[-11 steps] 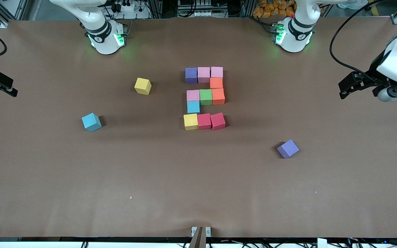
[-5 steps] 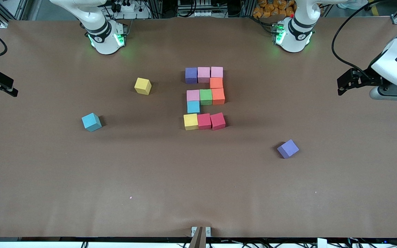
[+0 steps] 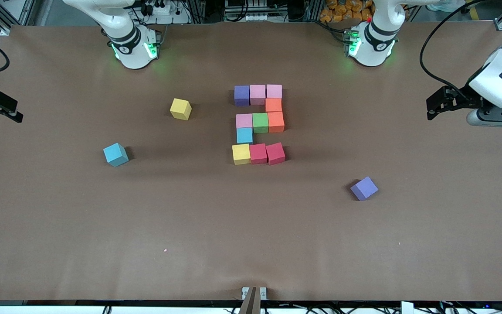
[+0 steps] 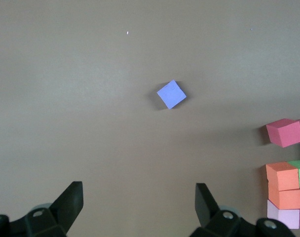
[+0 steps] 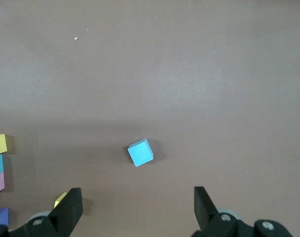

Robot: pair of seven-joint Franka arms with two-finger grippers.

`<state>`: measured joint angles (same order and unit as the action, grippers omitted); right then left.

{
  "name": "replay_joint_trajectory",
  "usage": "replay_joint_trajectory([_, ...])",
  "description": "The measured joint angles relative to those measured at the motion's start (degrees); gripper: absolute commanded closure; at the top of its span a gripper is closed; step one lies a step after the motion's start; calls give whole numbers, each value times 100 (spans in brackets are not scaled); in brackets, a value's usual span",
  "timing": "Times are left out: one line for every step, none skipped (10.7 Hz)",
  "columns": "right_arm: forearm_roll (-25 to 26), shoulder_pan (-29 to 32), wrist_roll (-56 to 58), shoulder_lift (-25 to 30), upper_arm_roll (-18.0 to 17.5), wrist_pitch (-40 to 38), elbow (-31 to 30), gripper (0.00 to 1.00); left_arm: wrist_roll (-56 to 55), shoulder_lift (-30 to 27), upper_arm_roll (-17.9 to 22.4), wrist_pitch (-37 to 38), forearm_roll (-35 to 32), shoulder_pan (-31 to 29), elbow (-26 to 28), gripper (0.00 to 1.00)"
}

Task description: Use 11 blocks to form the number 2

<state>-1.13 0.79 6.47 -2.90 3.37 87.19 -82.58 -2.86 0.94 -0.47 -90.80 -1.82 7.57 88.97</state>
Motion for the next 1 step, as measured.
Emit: replay_joint_trajectory([0,3,0,0,4,0,-5,0,0,0,0,0,0,0,0,0])
